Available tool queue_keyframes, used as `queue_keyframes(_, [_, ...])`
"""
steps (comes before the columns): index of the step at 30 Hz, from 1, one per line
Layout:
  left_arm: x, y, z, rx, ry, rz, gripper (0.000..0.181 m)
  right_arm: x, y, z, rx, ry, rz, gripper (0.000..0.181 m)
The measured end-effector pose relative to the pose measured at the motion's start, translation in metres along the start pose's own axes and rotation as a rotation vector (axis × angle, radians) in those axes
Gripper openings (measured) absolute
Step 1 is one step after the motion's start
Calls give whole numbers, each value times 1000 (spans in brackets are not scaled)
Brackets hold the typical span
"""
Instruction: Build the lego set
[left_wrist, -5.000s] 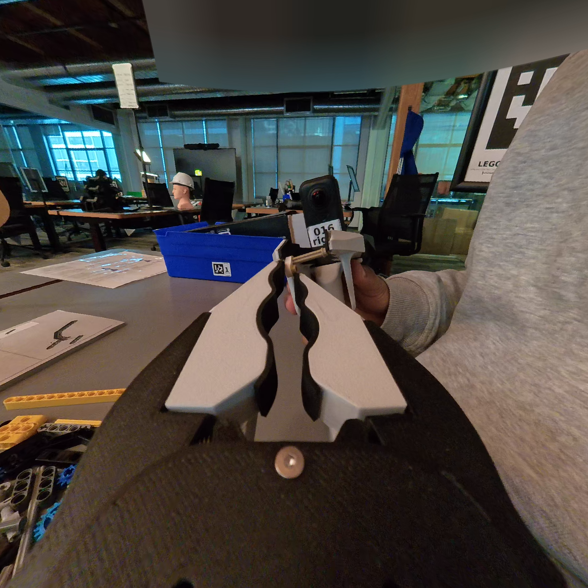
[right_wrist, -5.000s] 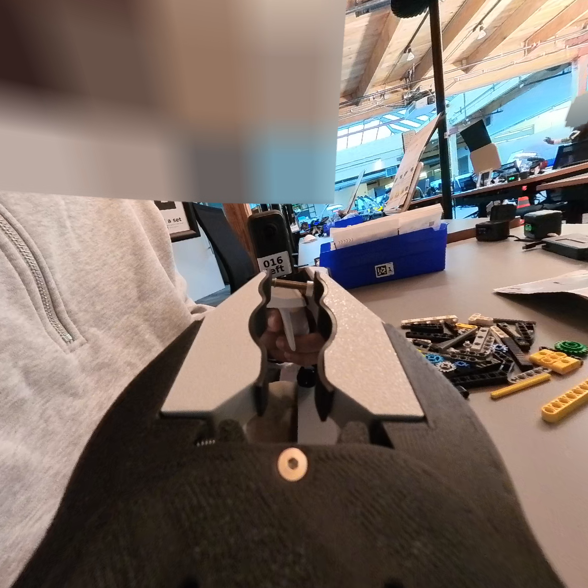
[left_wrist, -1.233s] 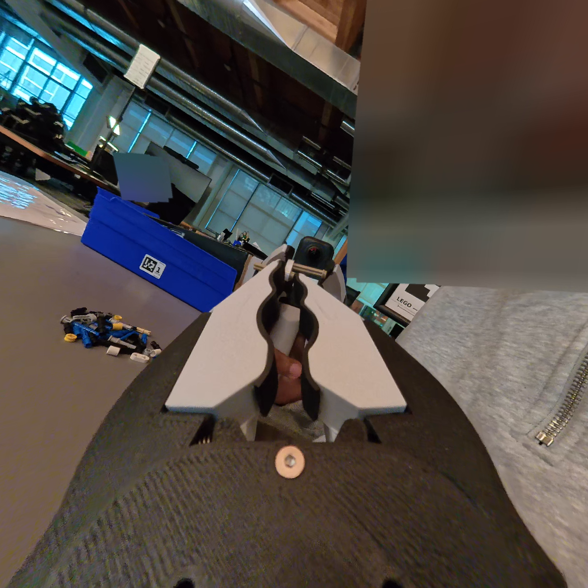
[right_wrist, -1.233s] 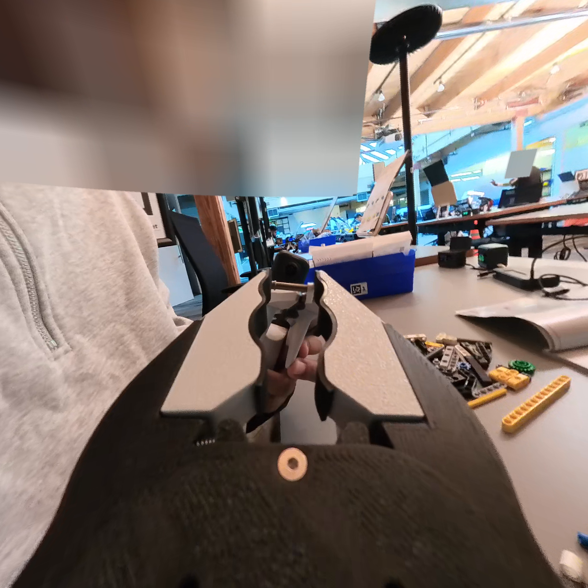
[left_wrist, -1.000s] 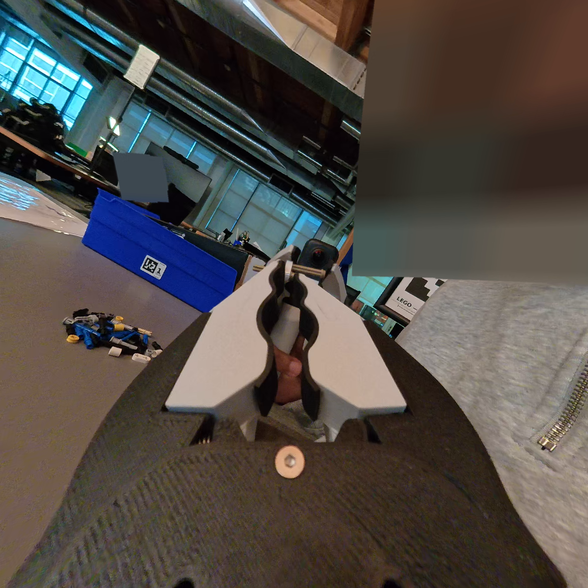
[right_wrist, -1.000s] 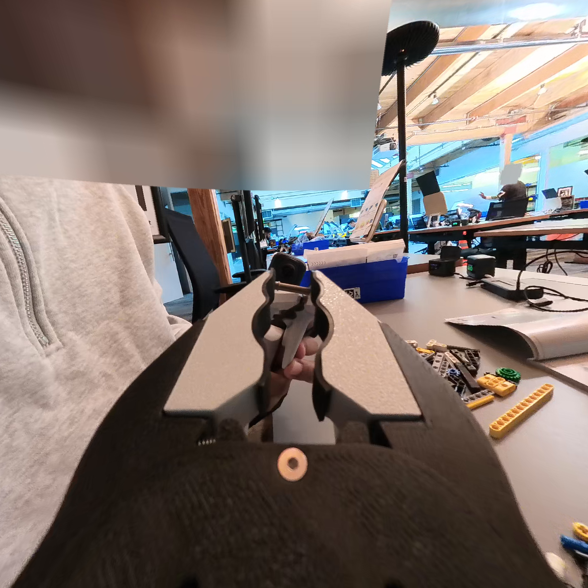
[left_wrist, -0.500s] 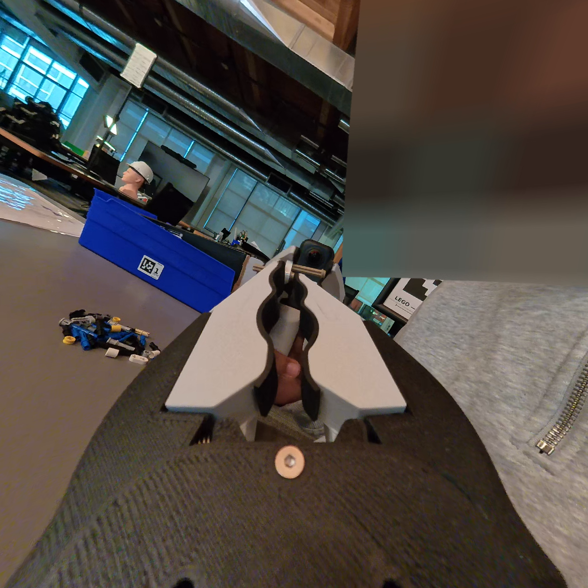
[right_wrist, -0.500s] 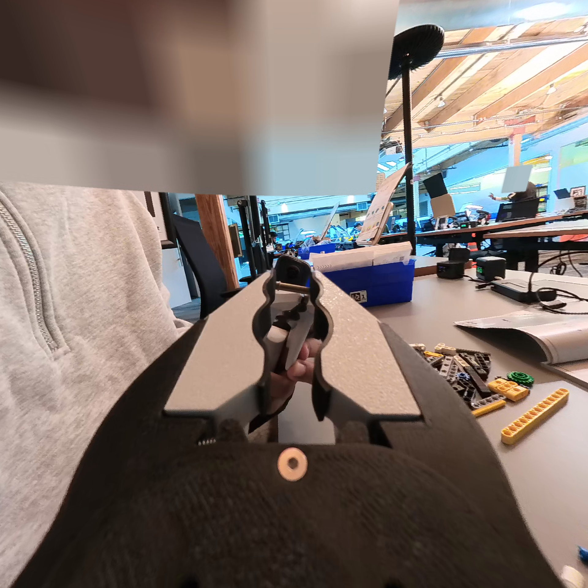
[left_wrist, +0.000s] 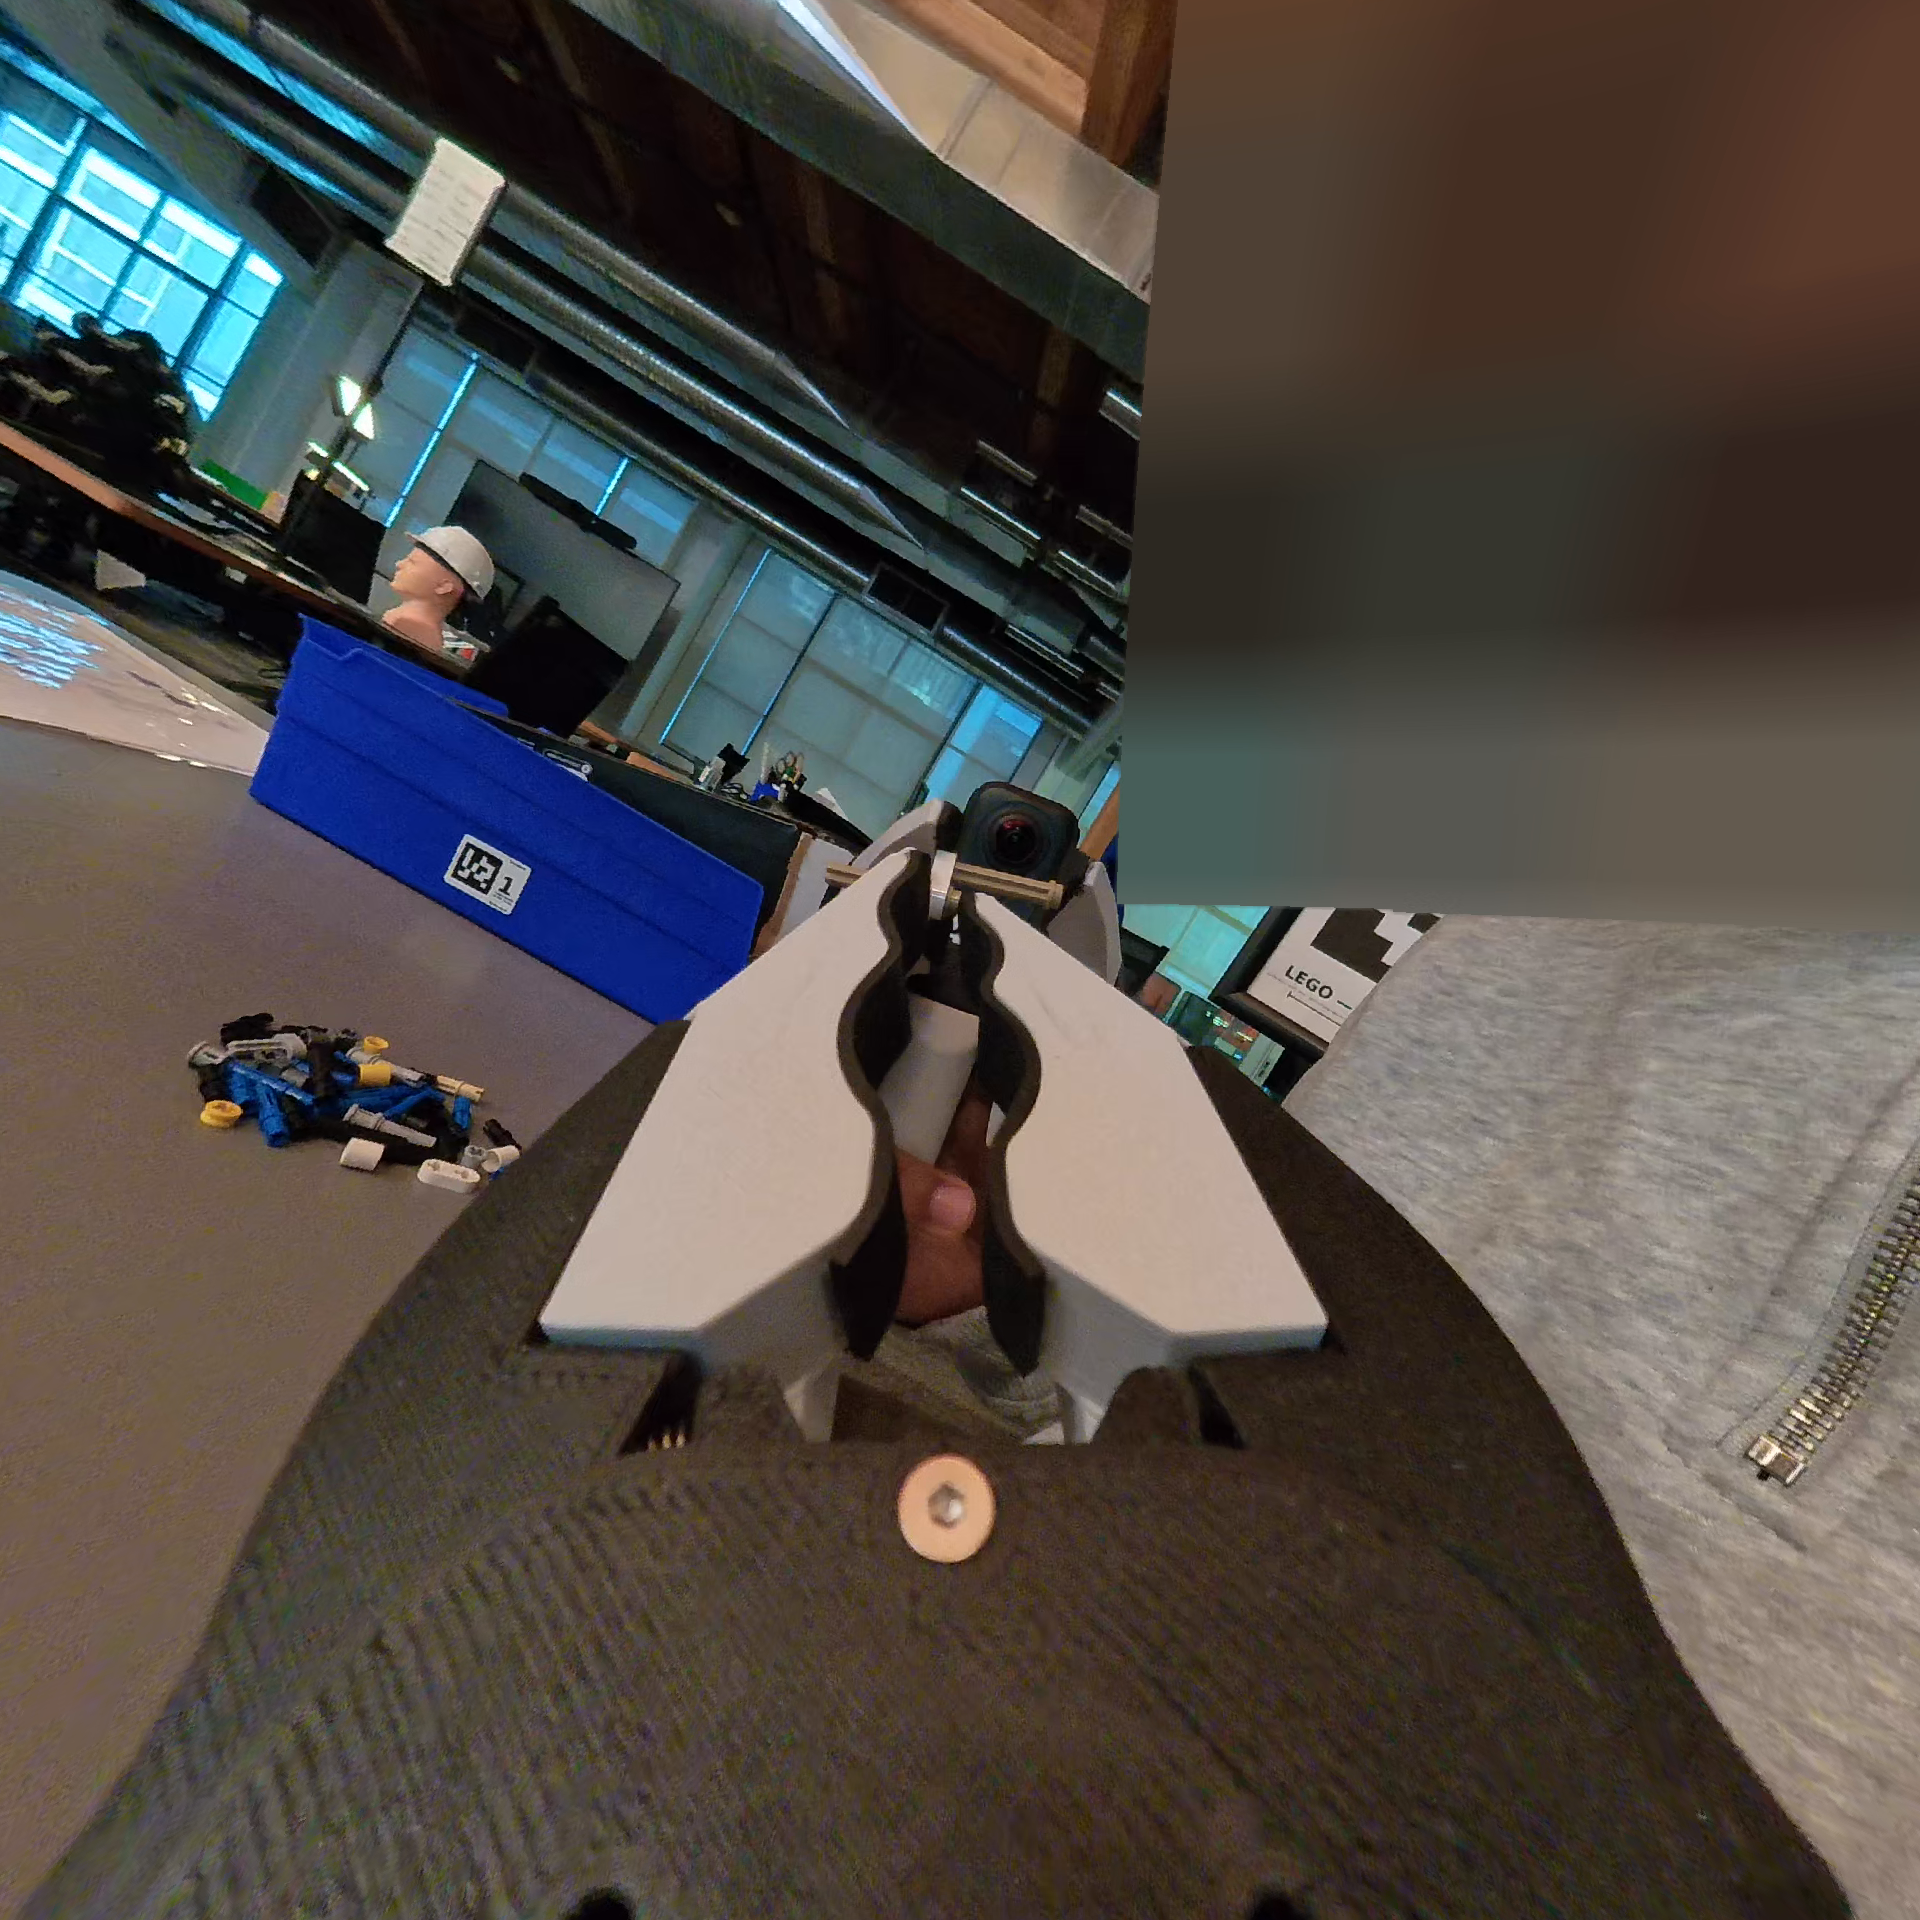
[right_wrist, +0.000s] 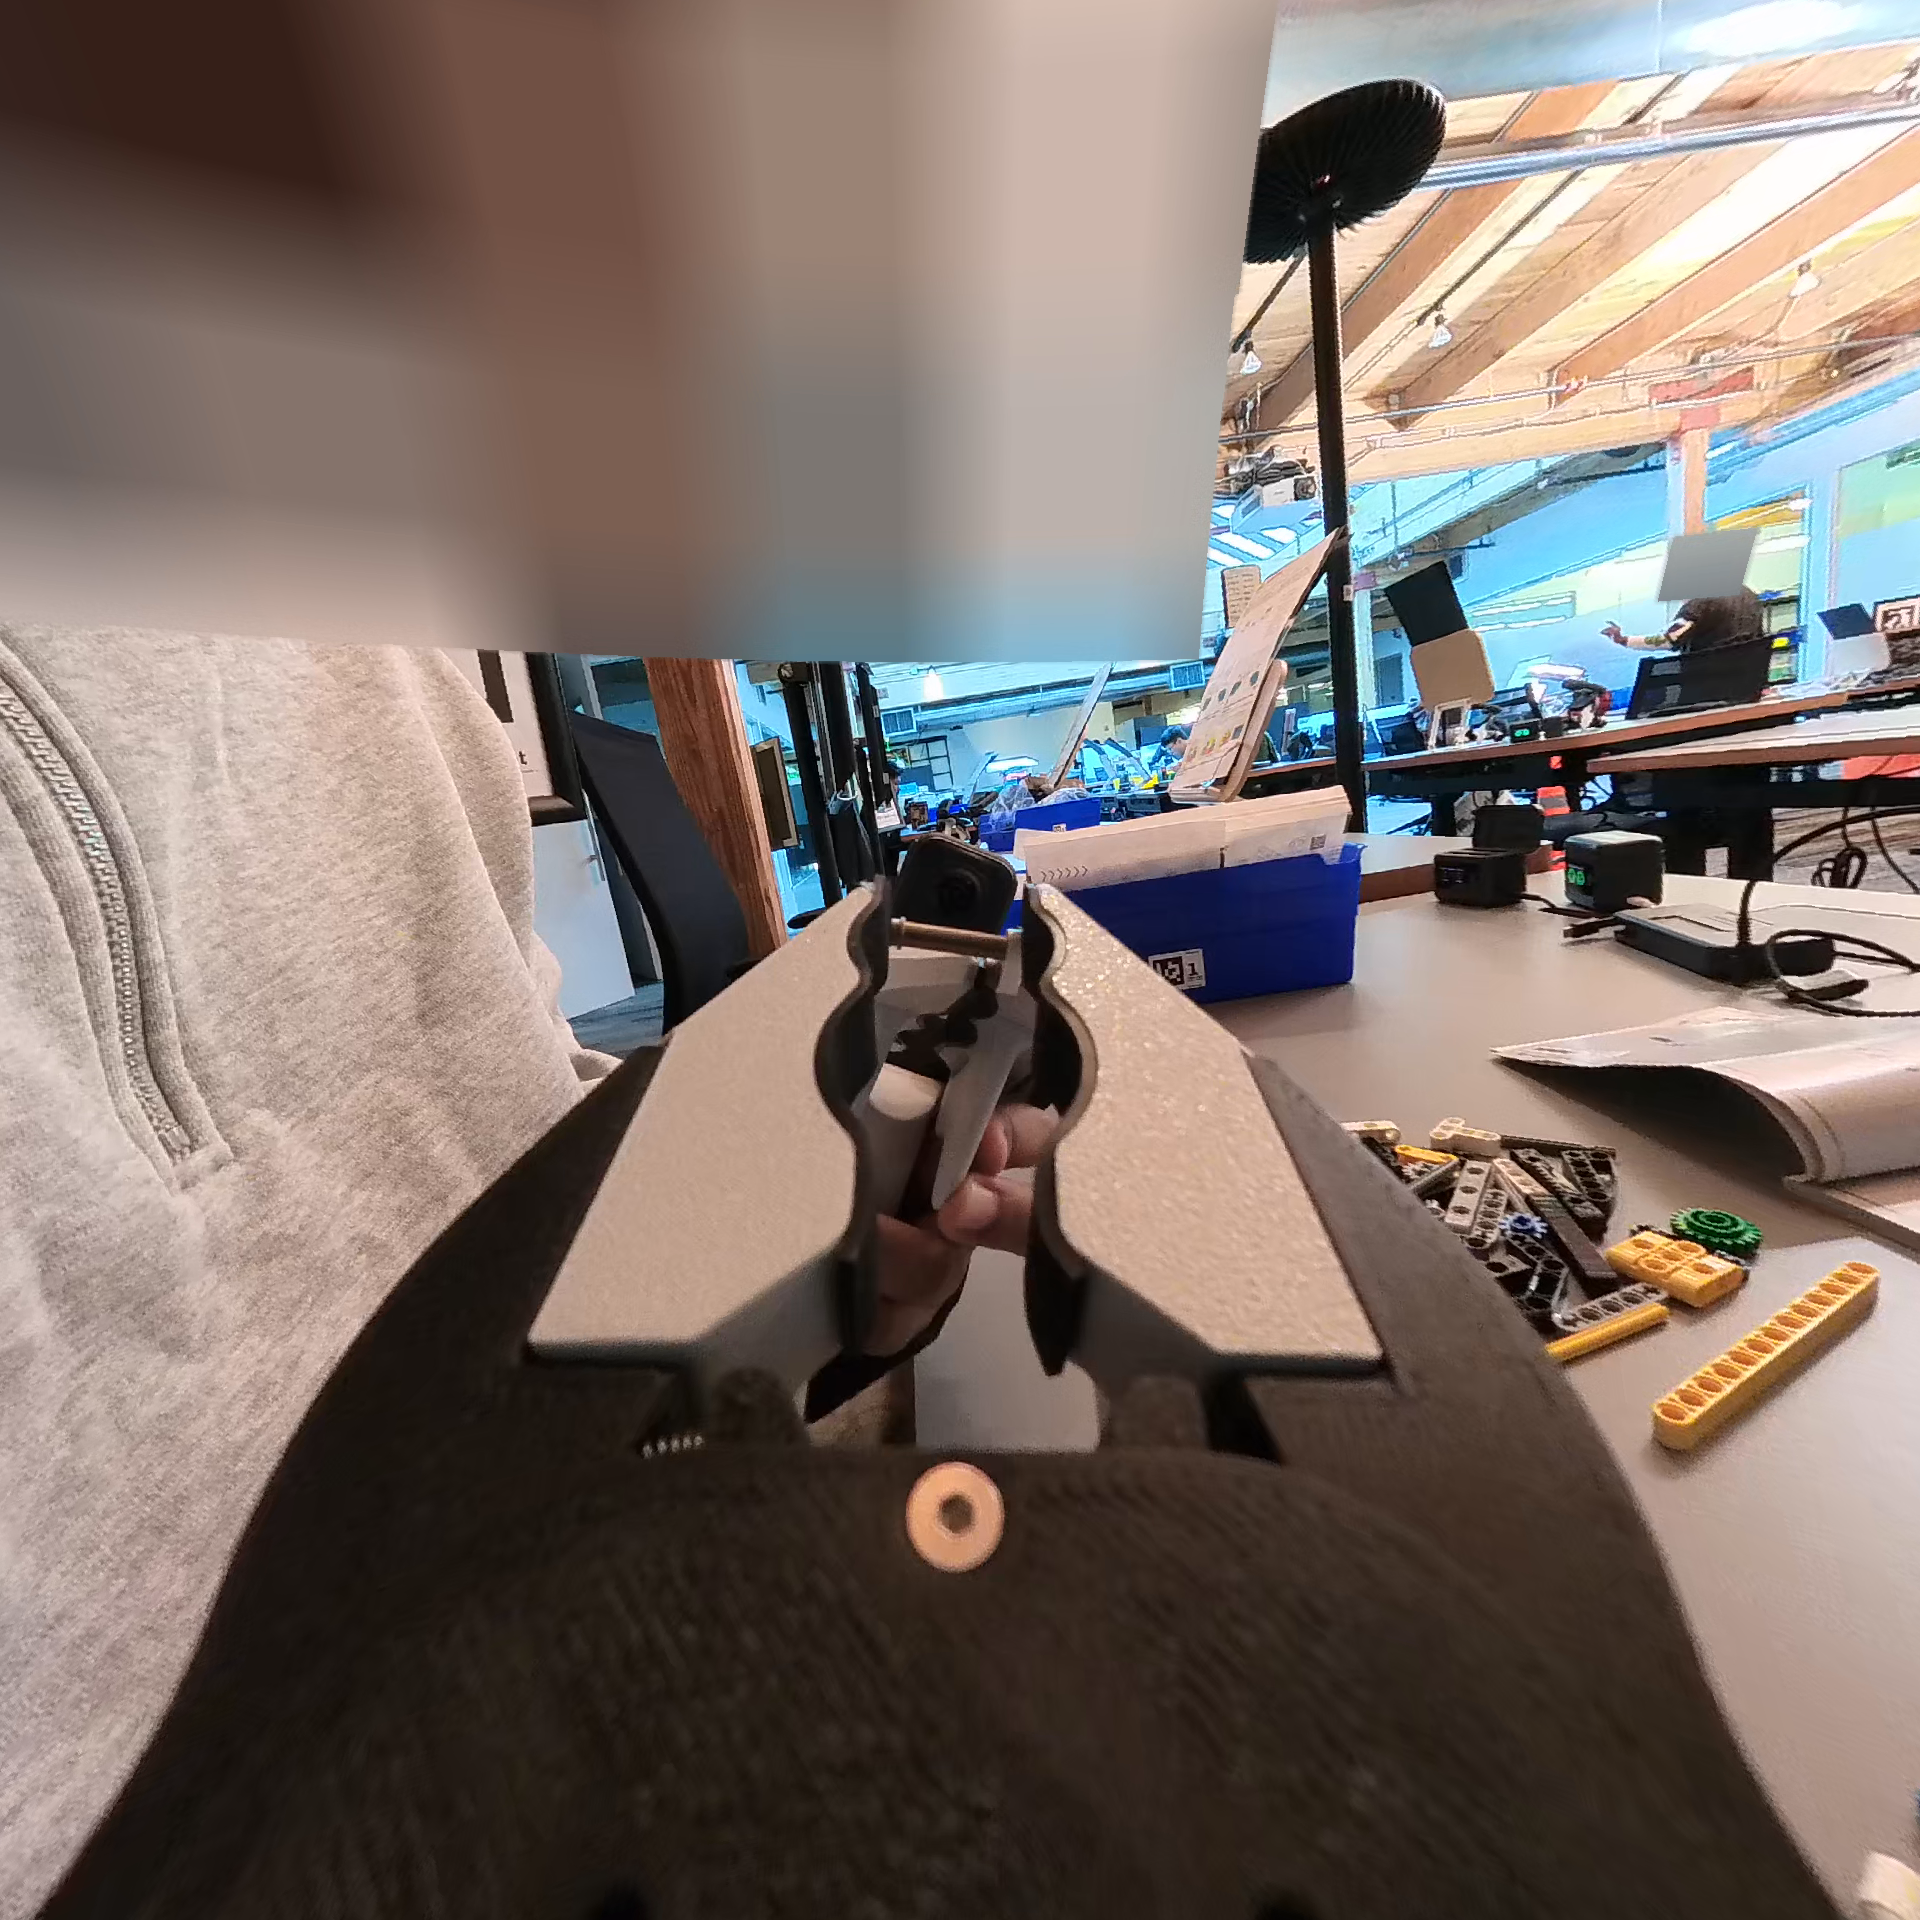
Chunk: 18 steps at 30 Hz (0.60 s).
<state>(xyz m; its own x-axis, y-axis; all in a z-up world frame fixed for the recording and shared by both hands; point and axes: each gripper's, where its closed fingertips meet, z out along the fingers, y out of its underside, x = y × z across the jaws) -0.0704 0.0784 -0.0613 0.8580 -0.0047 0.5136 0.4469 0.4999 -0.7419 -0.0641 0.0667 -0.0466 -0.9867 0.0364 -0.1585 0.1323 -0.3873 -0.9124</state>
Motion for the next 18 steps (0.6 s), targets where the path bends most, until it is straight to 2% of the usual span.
queue_keyframes(4, [1,0,0,-2,3,2,3,1,0,0,0,7,-3,27])
queue_keyframes(18, [1,2,1,-8,6,3,3,-2,0,1,-3,-22,44,24])
